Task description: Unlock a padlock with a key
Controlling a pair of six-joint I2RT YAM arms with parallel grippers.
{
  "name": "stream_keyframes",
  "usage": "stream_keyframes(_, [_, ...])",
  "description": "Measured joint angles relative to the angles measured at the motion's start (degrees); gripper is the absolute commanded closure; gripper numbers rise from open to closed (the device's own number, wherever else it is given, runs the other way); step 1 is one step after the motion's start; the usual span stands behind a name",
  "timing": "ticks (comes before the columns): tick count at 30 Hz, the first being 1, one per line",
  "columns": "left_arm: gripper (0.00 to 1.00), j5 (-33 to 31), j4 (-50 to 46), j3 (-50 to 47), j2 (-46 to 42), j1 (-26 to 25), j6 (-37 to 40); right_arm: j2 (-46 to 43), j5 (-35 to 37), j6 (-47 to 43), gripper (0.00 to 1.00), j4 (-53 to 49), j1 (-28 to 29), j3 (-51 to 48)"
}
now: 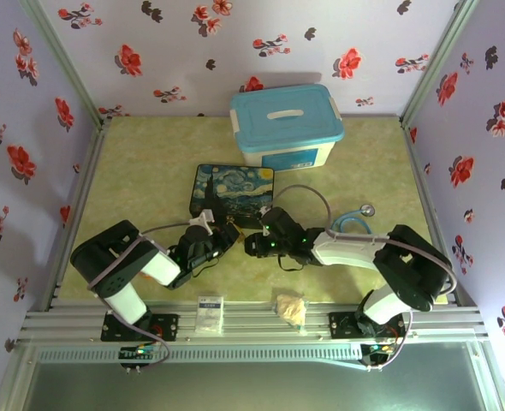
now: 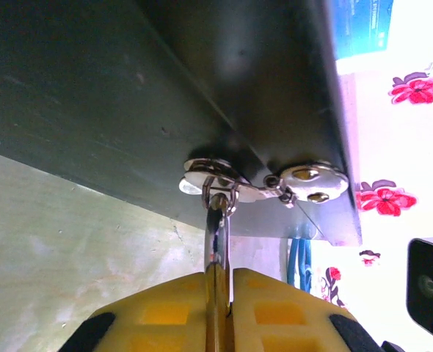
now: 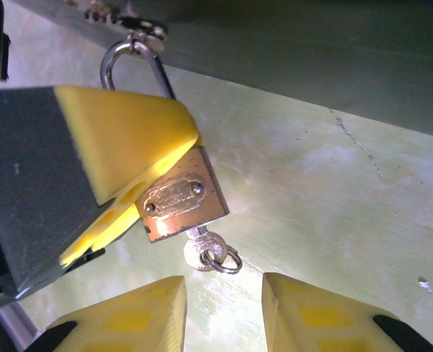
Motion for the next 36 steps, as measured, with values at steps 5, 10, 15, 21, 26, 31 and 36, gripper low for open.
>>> stream_keyframes(5, [1.0, 0.2, -0.17, 0.0, -0.11, 0.0, -0.09, 0.48, 6.73, -7.21, 0.65, -4.35, 4.76, 3.39])
stream_keyframes(10, [1.0, 0.42, -0.35, 0.0, -0.44, 0.0, -0.44, 3.85, 13.18, -12.44, 0.67, -8.26, 7.37, 7.93])
stream_keyframes(15, [1.0, 0.66, -0.5, -0.02, -1.07, 0.0, -0.63, 6.97, 19.76, -16.61, 0.68, -12.5, 9.35, 11.45])
stream_keyframes(21, [1.0, 0.79, -0.63, -0.31, -1.18, 0.0, -1.05, 10.62, 28.13, -20.24, 0.84, -16.92, 12.63, 15.13])
stream_keyframes(26, [1.0, 0.79, -0.52, -0.37, -1.18, -0.09, -1.53, 10.67, 30.8, -20.94, 0.92, -17.16, 13.14, 15.15])
stream_keyframes(31, [1.0, 0.33, -0.68, -0.42, -1.16, -0.09, -1.51, 10.78, 29.11, -20.7, 0.95, -15.26, 12.46, 14.38])
stream_keyframes(36, [1.0, -0.09, -1.31, -0.87, -1.18, -0.09, -1.49, 9.35, 20.31, -19.39, 0.94, -9.49, 9.18, 10.88])
